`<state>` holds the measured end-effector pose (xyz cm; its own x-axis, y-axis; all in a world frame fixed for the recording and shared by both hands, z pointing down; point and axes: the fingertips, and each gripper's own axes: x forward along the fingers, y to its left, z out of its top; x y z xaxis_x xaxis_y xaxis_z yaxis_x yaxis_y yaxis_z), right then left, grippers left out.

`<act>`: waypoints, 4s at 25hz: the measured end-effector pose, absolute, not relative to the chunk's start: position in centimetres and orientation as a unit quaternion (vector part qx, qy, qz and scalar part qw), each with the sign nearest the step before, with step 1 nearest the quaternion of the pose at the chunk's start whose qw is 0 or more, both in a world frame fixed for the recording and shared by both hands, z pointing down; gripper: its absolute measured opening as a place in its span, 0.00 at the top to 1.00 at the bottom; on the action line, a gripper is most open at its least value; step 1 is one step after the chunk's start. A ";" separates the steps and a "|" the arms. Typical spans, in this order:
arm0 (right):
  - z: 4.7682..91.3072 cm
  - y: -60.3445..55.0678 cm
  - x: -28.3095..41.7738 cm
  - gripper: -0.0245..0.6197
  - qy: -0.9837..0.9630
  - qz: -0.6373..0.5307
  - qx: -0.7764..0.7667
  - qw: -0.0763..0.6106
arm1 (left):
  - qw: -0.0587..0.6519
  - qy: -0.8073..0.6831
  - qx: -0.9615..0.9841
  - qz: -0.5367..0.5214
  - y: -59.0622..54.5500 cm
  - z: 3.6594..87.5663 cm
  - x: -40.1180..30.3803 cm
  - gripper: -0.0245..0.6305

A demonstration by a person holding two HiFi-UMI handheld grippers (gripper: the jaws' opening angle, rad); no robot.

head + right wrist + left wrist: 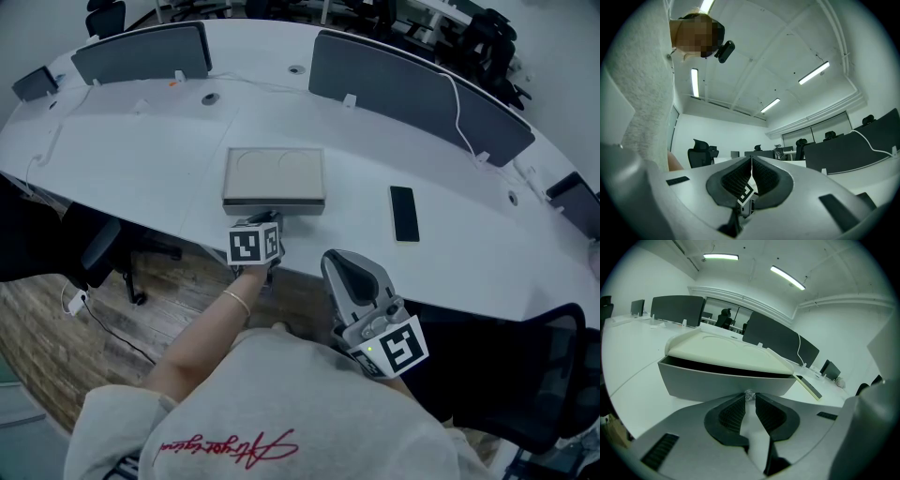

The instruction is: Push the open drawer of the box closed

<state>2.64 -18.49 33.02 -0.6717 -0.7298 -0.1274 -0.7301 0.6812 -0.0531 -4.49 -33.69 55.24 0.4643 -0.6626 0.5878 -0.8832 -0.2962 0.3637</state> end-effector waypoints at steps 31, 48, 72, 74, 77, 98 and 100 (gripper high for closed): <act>33.2 -19.4 2.9 0.93 0.911 -0.004 -0.406 0.069 | 0.329 -0.502 0.783 0.166 -35.1 55.4 -4.6 0.84; 33.3 -19.1 3.1 0.93 0.909 -0.004 -0.411 0.071 | 0.265 -0.491 0.808 0.189 -34.7 55.1 -3.5 0.70; 33.4 -14.6 4.5 0.93 0.904 -0.009 -0.419 0.080 | 0.165 -0.536 0.822 0.099 -30.3 49.4 -3.8 0.61; 33.5 -14.0 4.6 0.93 0.904 -0.008 -0.419 0.082 | 0.154 -0.532 0.828 0.086 -29.4 48.5 -3.7 0.61; 33.4 -12.8 4.6 0.93 0.905 -0.008 -0.416 0.084 | 0.134 -0.522 0.838 0.085 -27.9 47.6 -3.4 0.61; 32.9 -1.7 5.3 0.93 0.920 0.004 -0.386 0.074 | 0.026 -0.513 0.857 0.040 -13.4 40.4 -1.6 0.85; 33.0 -0.2 5.4 0.93 0.920 0.004 -0.384 0.073 | 0.026 -0.516 0.855 0.031 -11.8 39.9 -1.6 0.87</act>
